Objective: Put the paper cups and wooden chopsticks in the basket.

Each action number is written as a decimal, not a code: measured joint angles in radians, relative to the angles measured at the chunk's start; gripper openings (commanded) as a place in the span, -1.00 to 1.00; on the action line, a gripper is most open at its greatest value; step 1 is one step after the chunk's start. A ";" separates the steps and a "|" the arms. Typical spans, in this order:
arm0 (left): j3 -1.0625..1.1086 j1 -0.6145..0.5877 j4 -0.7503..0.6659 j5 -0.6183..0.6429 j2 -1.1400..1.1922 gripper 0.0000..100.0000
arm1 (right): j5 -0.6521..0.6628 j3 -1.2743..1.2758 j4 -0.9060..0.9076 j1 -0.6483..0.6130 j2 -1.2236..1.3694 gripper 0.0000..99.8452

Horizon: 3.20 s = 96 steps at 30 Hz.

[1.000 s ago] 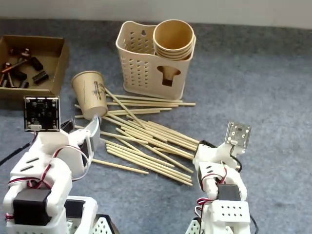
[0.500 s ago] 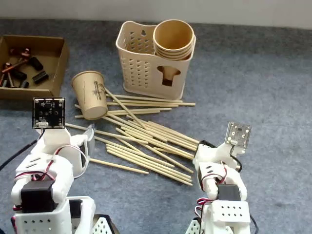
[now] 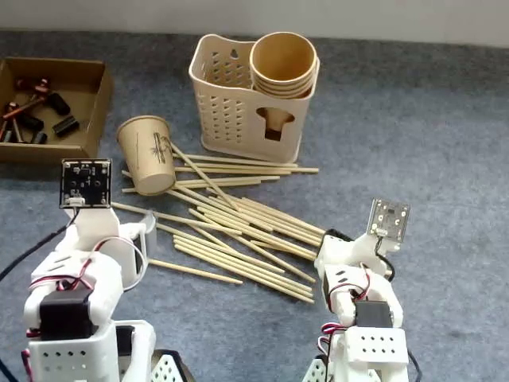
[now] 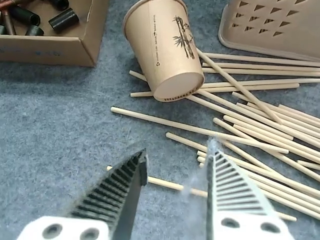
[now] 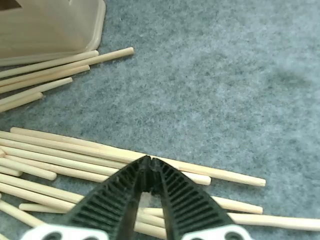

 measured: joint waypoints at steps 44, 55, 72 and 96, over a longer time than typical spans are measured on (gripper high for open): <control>0.184 -0.120 -0.163 -0.107 0.017 -0.48 | 0.000 0.000 0.000 0.000 0.000 -0.99; -0.178 -0.120 -0.064 -0.109 0.446 -0.37 | 0.000 0.000 0.000 0.000 0.000 -0.99; -0.821 -0.120 -0.055 0.057 1.343 -0.34 | 0.000 0.000 0.000 0.000 0.000 -0.99; -1.306 -0.017 0.055 0.147 1.926 -0.39 | 0.000 0.000 0.000 0.000 0.000 -0.99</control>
